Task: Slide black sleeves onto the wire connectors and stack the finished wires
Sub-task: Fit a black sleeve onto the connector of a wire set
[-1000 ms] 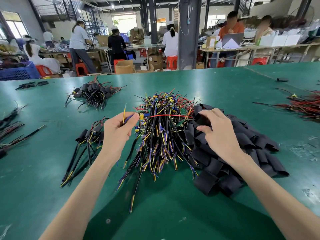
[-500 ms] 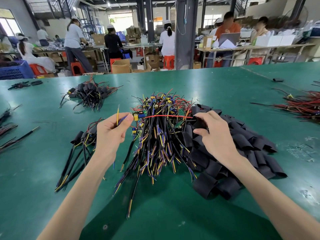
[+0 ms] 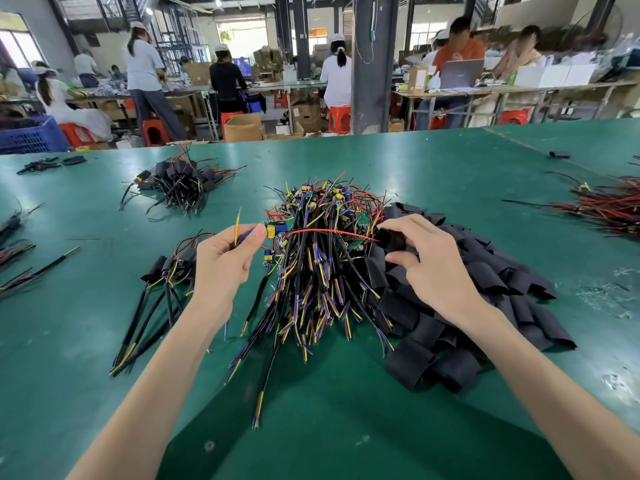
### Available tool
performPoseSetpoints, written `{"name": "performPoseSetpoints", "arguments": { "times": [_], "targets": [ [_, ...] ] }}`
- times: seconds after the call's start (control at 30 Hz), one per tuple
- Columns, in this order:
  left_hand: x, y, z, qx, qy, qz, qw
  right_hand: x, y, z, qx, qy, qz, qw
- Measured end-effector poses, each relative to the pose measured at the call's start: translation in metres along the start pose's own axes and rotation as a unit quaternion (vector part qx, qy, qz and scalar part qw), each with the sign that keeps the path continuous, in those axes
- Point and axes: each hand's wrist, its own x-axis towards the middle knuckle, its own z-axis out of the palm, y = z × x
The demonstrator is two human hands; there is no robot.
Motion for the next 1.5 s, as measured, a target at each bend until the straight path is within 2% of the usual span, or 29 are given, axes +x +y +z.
{"name": "performPoseSetpoints", "arguments": {
  "times": [0.27,0.5,0.6,0.97,1.2,1.27,1.4,1.5],
  "targets": [
    [-0.005,0.002,0.006,0.013,-0.005,0.019,1.0,-0.003,-0.004,-0.003,-0.033,-0.016,-0.004,0.999],
    [-0.028,0.0,0.032,0.079,-0.095,0.049,0.991,-0.012,-0.023,0.007,-0.185,-0.009,-0.104,0.977],
    [-0.034,-0.002,0.038,0.069,-0.105,0.032,0.992,-0.016,-0.031,0.01,-0.163,-0.001,-0.12,0.979],
    [-0.034,0.006,0.04,0.021,-0.111,0.0,0.994,-0.018,-0.031,0.015,-0.029,0.025,-0.095,0.995],
    [-0.033,0.009,0.033,0.056,-0.153,0.017,0.986,-0.014,-0.029,0.008,0.076,-0.021,-0.063,0.995],
    [-0.033,0.007,0.034,0.069,-0.16,0.009,0.985,-0.015,-0.029,0.009,0.076,-0.015,-0.075,0.994],
    [-0.037,0.003,0.038,0.07,-0.163,-0.002,0.984,-0.019,-0.03,0.017,-0.029,0.017,-0.158,0.987],
    [-0.038,0.005,0.04,0.066,-0.147,0.016,0.987,-0.019,-0.03,0.018,-0.042,0.032,-0.163,0.985]
  ]
}}
